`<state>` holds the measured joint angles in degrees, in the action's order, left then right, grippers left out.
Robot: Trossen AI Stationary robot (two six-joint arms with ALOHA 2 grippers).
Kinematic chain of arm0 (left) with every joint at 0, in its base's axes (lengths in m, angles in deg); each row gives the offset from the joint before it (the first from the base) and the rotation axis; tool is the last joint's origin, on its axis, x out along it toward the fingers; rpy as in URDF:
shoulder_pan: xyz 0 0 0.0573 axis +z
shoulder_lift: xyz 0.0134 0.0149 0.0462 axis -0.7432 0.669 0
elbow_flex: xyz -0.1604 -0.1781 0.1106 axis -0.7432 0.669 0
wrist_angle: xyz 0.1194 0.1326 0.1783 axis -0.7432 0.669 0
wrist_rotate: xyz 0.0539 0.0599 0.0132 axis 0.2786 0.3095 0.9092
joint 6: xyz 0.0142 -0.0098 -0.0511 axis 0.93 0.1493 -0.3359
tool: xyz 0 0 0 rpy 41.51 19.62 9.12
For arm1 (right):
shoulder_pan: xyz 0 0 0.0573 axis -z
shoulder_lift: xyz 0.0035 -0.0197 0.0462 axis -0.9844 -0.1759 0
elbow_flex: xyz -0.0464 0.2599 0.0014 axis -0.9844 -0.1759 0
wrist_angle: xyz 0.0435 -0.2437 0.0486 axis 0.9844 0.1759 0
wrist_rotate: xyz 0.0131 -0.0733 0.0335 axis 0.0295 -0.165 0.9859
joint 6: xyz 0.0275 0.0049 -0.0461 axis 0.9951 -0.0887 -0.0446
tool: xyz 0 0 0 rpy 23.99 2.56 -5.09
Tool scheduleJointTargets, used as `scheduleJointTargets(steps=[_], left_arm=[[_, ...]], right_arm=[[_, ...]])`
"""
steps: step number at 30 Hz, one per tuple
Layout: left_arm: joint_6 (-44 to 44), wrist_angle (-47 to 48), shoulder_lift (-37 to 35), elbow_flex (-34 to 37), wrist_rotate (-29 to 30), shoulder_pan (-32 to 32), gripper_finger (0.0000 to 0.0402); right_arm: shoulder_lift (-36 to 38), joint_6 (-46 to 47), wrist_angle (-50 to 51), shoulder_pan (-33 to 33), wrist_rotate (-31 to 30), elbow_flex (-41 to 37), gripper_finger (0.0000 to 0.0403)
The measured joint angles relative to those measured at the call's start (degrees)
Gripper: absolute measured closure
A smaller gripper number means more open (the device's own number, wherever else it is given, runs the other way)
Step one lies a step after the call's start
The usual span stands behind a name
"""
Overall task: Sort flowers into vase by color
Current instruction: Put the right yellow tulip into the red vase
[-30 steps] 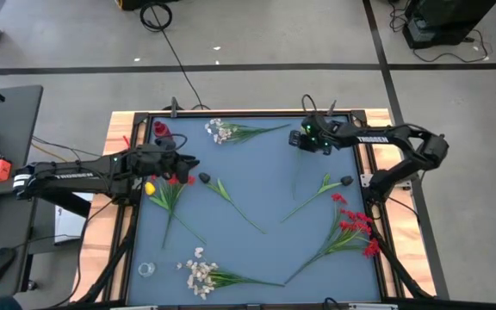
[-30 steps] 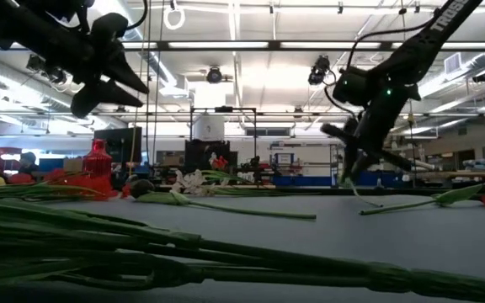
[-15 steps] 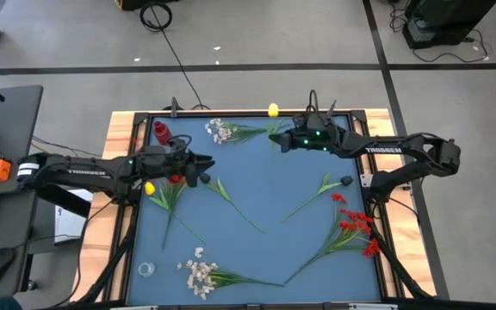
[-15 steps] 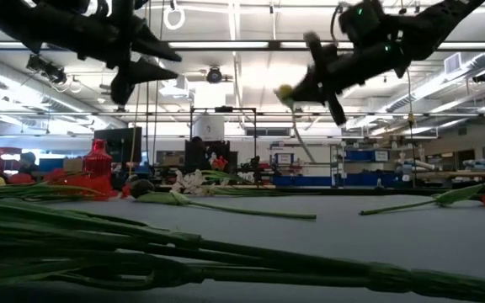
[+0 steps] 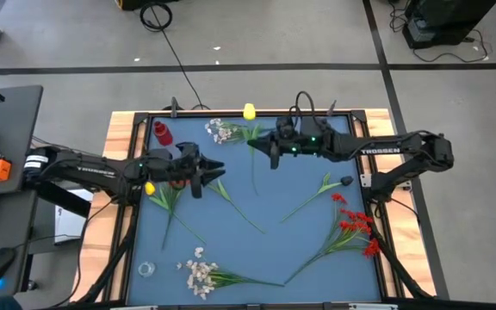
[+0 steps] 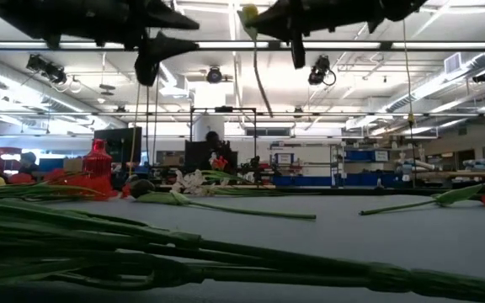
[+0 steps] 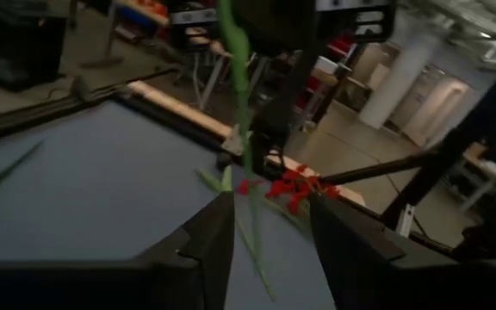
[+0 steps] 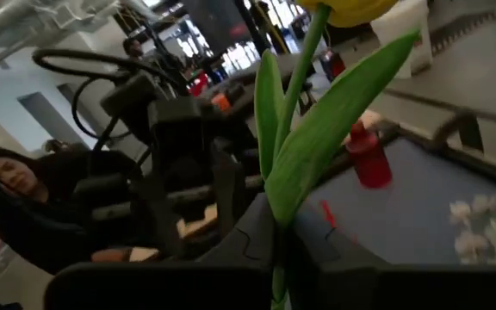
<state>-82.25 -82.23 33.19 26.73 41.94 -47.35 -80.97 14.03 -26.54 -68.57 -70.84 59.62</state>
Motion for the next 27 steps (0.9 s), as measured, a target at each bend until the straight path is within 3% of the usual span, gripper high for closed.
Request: scheduleJointTargets(steps=[8,12,19,27], left_arm=[[4.2,1.4,0.2,-3.2,-0.3,1.3,0.016],[4.4,4.3,0.2,-5.2,-4.2,3.3,0.0128],[4.2,5.2,-0.1,-5.3,-6.4,6.1,0.0123],[3.9,5.1,-0.3,-5.3,-10.1,7.0,0.0123]], right_arm=[[-4.3,-5.7,-0.3,-1.1,1.1,6.1,0.0381],[-8.6,-6.0,-0.1,-1.9,1.3,10.7,0.0378],[-12.4,-7.0,-0.8,-2.0,1.2,15.8,0.0373],[-12.5,-9.5,-3.1,-2.1,1.5,16.0,0.0374]])
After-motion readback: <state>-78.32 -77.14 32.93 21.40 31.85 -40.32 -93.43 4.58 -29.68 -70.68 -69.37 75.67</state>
